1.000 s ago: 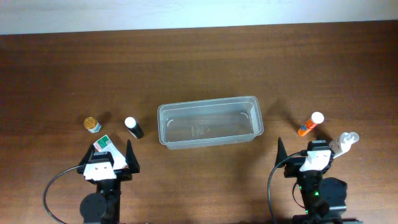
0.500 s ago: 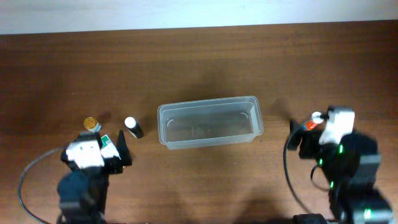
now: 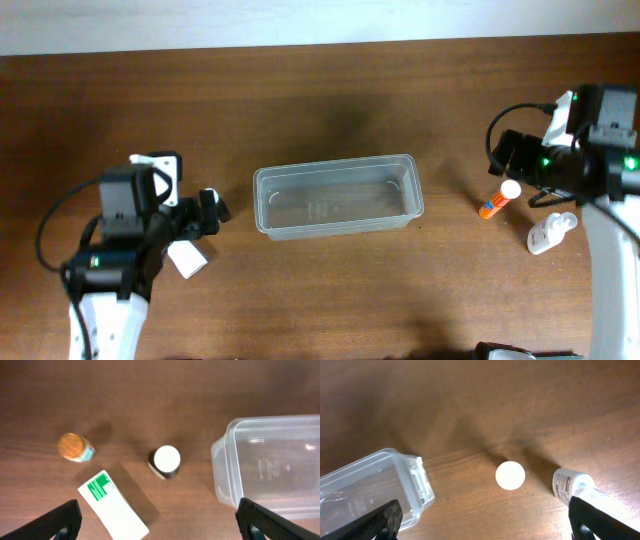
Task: Pack container
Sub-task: 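Reach the right gripper to the orange tube and grasp it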
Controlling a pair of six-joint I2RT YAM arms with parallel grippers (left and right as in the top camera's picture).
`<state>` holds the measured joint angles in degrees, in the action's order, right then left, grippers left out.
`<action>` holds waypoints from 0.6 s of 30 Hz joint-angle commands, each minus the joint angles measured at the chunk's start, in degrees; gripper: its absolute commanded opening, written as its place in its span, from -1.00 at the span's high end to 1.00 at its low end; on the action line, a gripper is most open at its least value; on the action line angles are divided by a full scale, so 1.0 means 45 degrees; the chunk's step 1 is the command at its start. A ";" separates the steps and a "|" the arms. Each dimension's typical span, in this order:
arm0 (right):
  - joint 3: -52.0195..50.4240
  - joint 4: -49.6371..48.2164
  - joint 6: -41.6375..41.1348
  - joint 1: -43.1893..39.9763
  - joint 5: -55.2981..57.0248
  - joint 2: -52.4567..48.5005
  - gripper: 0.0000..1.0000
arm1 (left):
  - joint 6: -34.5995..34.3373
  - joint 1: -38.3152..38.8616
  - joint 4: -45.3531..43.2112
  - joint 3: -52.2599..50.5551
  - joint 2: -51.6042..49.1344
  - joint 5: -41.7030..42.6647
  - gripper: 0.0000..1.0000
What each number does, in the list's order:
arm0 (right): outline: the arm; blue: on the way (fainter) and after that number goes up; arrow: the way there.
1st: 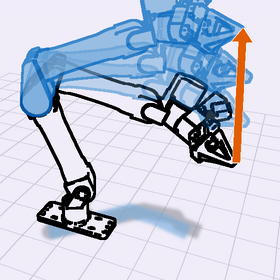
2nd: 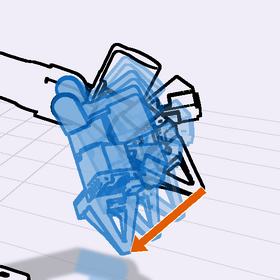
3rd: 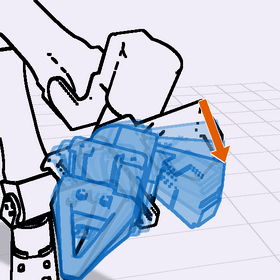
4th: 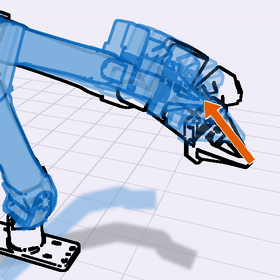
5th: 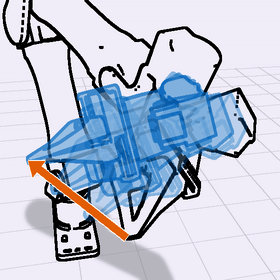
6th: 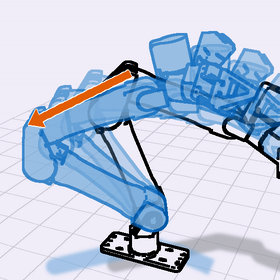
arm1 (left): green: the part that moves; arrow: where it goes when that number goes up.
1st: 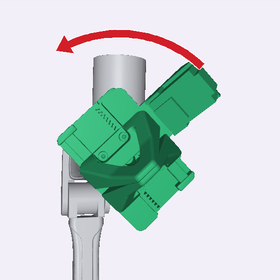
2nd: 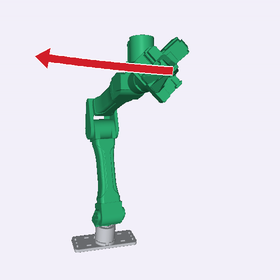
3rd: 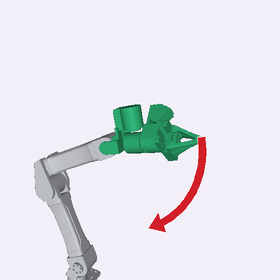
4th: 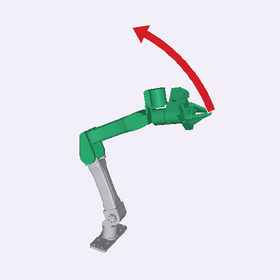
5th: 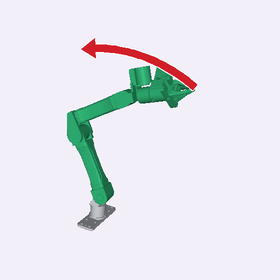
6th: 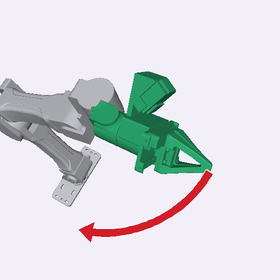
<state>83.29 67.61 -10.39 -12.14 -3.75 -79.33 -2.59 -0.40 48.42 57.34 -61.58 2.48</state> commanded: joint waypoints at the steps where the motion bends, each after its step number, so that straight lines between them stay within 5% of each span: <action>1: 0.0316 0.0345 -0.0141 -0.0345 -0.0461 -0.0767 -0.97 | 0.0160 0.0053 0.0306 0.0500 -0.0806 0.0602 -0.99; 18: 0.0301 0.1209 -0.0155 -0.0559 -0.0364 -0.5173 -0.97 | 0.0170 0.0053 0.0350 0.0495 -0.1175 -0.0126 -0.99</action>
<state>83.46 73.03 -10.57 -13.87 -4.97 -99.79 -2.59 -0.40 49.98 58.19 -66.87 2.59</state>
